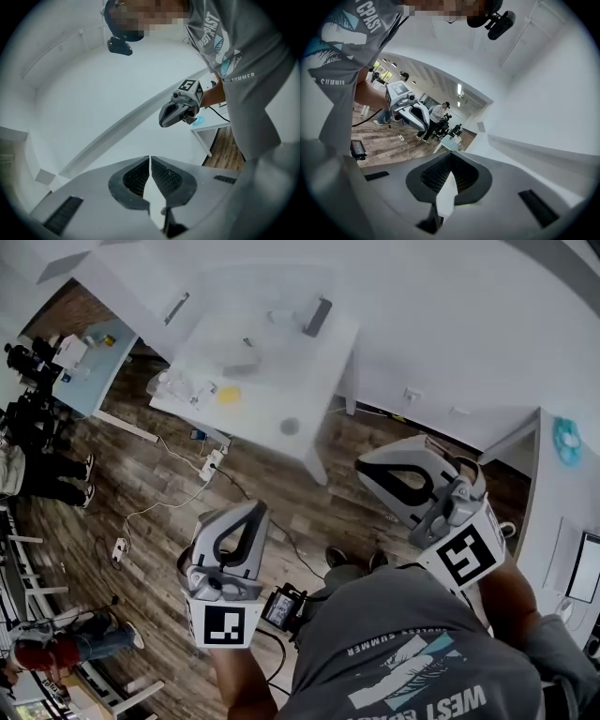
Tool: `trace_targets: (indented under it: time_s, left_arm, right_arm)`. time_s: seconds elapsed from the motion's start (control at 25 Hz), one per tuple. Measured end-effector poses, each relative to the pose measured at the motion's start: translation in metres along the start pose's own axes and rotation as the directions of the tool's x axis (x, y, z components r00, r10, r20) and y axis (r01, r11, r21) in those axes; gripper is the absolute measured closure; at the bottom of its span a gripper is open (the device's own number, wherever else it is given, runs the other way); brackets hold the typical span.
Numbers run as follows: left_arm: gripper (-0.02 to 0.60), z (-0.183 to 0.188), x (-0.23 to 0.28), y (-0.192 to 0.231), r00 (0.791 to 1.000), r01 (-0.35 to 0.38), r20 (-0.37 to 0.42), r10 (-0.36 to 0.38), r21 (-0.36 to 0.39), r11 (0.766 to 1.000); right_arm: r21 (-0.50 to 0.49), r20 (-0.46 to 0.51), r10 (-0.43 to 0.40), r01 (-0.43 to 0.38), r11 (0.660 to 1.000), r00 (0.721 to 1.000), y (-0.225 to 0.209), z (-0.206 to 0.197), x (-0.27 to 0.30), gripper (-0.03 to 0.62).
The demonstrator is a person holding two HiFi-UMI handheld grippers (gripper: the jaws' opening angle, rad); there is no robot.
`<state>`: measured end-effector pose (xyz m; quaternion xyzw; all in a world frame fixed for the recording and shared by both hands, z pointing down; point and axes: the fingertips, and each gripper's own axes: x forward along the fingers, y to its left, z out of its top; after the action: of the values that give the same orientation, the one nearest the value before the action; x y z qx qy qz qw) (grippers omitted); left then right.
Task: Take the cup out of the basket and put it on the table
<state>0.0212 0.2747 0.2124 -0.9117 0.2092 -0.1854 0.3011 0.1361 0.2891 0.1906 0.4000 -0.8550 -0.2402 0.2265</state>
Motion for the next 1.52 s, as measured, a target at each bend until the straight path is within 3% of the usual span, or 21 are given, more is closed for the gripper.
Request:
trace_targets:
  time_s: [0.28, 0.56, 1.04, 1.52]
  left_arm:
    - [0.557, -0.024, 0.003, 0.038, 0.997, -0.008, 0.073, 0.010, -0.023, 1.000]
    - [0.557, -0.044, 0.031, 0.053, 0.998, 0.016, 0.068, -0.013, -0.047, 0.999]
    - [0.557, -0.045, 0.108, 0.087, 0.995, -0.071, -0.074, 0.069, -0.037, 0.997]
    - [0.557, -0.074, 0.128, 0.111, 0.983, -0.110, -0.151, 0.100, -0.058, 0.992]
  right_arm:
    - [-0.041, -0.035, -0.031, 0.030, 0.999, 0.999, -0.015, 0.007, 0.037, 0.588]
    - [-0.034, -0.054, -0.020, 0.018, 0.999, 0.998, -0.035, -0.008, 0.059, 0.588]
    - [-0.024, 0.077, 0.062, -0.061, 0.998, 0.995, -0.115, -0.055, 0.091, 0.588]
    - [-0.012, 0.120, 0.128, -0.128, 0.992, 0.984, -0.140, -0.077, 0.140, 0.588]
